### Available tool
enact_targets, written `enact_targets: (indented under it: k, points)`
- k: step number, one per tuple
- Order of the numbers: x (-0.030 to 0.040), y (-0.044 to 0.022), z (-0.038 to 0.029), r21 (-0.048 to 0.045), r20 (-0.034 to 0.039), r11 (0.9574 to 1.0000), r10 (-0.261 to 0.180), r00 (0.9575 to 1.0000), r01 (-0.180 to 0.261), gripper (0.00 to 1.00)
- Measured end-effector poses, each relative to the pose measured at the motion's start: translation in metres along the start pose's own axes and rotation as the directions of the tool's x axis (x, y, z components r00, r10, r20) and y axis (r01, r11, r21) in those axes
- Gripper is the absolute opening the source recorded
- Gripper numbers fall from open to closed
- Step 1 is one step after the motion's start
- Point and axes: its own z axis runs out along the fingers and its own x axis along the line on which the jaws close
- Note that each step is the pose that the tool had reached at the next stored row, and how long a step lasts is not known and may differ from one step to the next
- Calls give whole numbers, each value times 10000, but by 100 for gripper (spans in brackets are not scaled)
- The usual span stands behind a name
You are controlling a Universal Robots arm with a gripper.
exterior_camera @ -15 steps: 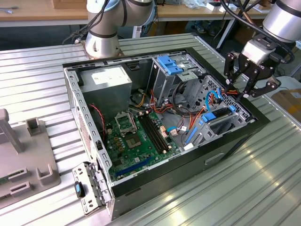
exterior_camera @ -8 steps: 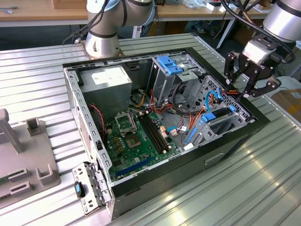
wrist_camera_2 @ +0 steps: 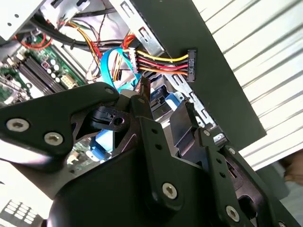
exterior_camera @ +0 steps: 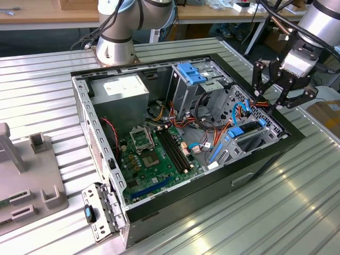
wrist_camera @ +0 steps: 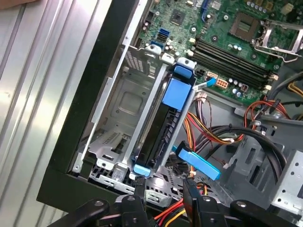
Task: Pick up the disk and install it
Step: 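Insert the first disk wire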
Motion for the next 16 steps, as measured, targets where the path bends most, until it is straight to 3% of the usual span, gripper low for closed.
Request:
enact_targets:
  k: [4, 13, 16]
  points:
    - [1, -2, 1, -3, 18, 9987, -509, 9987, 509, 44]
    - [1, -2, 2, -4, 19, 9987, -514, 9987, 514, 44]
    - [-2, -51, 4, -4, 21, 9984, -567, 9984, 567, 44]
